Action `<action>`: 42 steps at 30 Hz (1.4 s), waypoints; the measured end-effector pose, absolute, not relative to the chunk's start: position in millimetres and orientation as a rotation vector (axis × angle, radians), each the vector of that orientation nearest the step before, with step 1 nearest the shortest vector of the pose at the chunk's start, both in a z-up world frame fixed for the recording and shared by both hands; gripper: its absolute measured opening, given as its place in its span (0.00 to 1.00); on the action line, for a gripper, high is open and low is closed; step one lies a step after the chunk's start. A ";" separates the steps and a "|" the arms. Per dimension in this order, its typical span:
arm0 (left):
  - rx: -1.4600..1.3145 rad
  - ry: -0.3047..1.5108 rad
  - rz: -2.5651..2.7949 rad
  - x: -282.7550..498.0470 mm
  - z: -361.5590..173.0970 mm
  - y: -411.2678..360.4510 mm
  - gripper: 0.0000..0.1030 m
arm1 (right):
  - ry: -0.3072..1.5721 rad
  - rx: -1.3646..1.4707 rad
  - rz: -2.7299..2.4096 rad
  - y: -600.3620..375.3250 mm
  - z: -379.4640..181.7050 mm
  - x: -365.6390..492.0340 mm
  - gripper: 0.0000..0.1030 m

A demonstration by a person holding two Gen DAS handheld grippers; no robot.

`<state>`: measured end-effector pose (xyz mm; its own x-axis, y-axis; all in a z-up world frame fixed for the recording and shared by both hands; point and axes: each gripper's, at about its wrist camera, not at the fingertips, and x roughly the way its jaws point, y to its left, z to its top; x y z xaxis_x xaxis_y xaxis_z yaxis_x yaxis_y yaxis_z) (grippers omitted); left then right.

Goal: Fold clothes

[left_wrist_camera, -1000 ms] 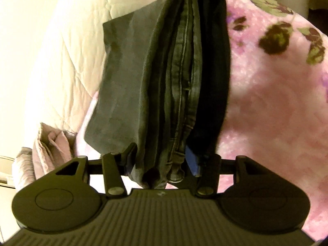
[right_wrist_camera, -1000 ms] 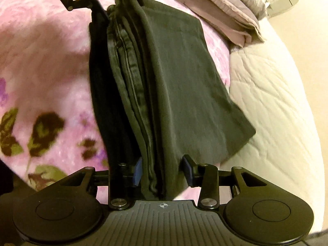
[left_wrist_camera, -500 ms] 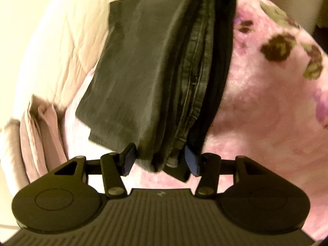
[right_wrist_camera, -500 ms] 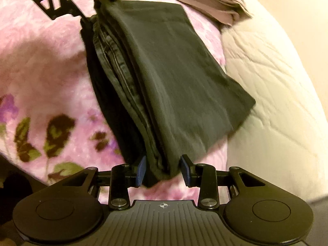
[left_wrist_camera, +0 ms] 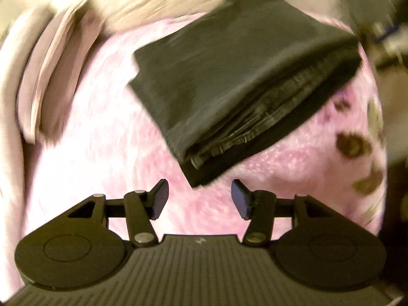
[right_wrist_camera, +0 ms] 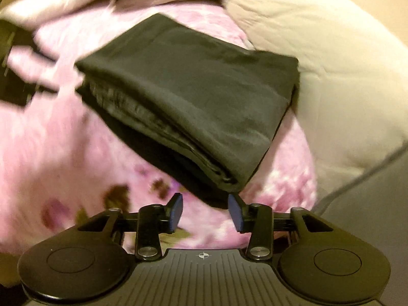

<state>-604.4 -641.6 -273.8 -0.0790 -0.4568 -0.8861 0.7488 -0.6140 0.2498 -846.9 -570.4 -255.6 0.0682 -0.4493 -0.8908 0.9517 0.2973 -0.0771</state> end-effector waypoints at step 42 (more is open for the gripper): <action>0.844 0.760 -1.740 -518.6 -116.7 -488.3 0.93 | 0.567 0.921 -1.571 -434.7 -93.4 -771.0 0.99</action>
